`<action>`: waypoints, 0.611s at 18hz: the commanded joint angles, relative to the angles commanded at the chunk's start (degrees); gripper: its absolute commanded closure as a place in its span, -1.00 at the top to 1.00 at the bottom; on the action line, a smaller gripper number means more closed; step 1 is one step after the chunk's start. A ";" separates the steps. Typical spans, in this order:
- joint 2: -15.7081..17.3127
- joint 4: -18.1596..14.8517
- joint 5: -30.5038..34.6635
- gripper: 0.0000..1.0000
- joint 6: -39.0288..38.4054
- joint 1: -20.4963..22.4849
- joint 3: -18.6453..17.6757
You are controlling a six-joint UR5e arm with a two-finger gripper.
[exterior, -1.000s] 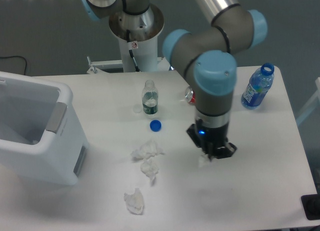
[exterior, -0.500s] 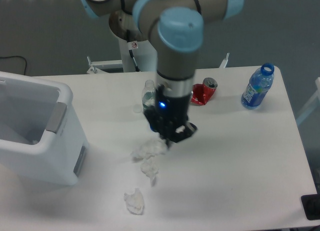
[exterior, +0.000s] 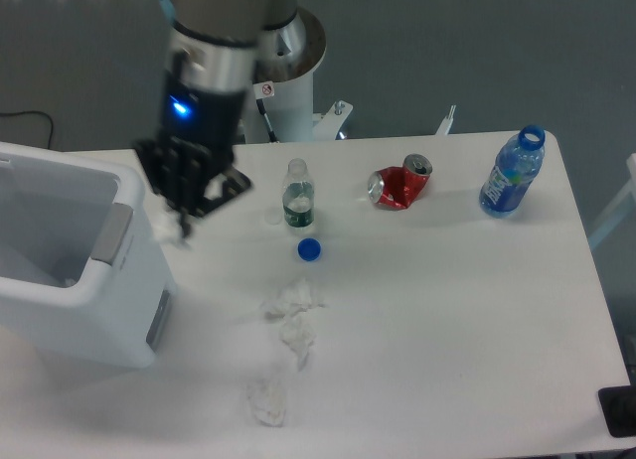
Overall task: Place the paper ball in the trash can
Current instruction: 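Carry the held paper ball across the table over the white bin, then open the gripper to drop the paper ball into the bin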
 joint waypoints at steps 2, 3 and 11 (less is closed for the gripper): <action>0.36 0.00 0.00 -0.75 -0.18 -2.54 0.00; 0.36 0.00 0.00 -0.75 -0.27 -3.78 -0.09; -5.00 2.99 0.26 1.00 0.17 -8.27 -0.18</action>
